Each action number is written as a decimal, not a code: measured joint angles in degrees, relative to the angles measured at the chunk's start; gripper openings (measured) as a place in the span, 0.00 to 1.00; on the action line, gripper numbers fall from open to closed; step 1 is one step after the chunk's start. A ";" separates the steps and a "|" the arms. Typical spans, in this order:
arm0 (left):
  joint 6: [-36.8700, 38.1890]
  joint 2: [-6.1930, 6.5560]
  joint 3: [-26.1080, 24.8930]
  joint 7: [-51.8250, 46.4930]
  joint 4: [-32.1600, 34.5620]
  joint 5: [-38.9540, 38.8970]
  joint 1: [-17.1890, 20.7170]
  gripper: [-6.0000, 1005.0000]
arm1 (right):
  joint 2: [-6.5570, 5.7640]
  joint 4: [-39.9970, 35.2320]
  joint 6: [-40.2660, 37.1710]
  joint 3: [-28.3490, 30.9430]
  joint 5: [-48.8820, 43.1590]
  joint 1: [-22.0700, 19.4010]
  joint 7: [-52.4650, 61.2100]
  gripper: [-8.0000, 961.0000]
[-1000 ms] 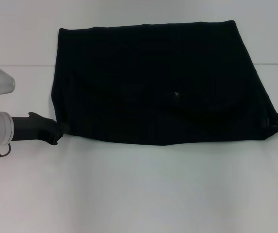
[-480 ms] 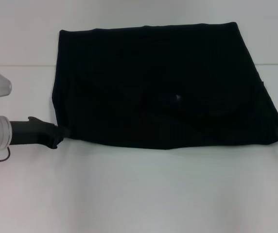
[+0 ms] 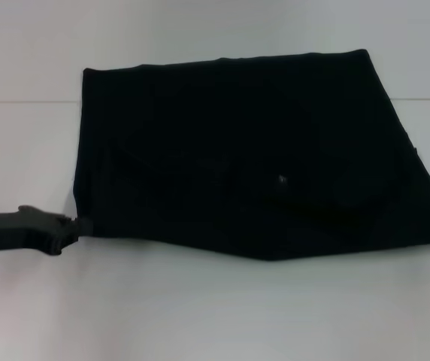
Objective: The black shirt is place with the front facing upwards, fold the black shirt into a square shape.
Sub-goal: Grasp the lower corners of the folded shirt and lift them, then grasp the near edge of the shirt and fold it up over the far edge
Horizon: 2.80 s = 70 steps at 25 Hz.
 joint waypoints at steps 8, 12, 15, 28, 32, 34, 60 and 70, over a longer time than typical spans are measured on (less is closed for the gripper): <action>7.45 0.57 -0.93 0.50 0.01 -0.06 2.75 0.01 | 1.07 -1.94 -8.88 5.12 1.01 -4.88 -6.13 0.03; 10.37 0.98 -0.90 0.60 -0.35 0.40 3.29 0.01 | 2.93 -4.45 -13.43 8.56 1.00 -8.07 -9.29 0.03; 12.99 1.38 -0.92 1.01 -0.42 0.46 4.03 0.01 | 4.24 -5.99 -16.24 10.66 0.97 -10.69 -11.35 0.03; 21.51 2.20 -1.02 1.98 -0.58 0.55 7.69 0.01 | 6.10 -7.46 -27.43 20.63 0.55 -19.68 -19.25 0.03; 22.66 2.24 -1.02 1.98 -0.80 0.59 8.25 0.01 | 6.28 -7.56 -28.96 21.98 0.40 -21.35 -20.68 0.03; 22.67 2.24 -1.02 1.98 -1.16 0.59 8.36 0.01 | 6.33 -7.56 -29.15 22.07 0.31 -21.58 -21.01 0.03; -24.45 2.94 -8.29 -7.53 -15.04 0.30 -18.41 0.01 | -6.05 13.33 7.35 15.28 0.61 10.36 -11.53 0.03; -51.90 -1.67 -3.03 -7.07 -18.29 0.06 -23.35 0.01 | -4.02 21.49 36.03 1.47 0.60 20.28 -9.48 0.03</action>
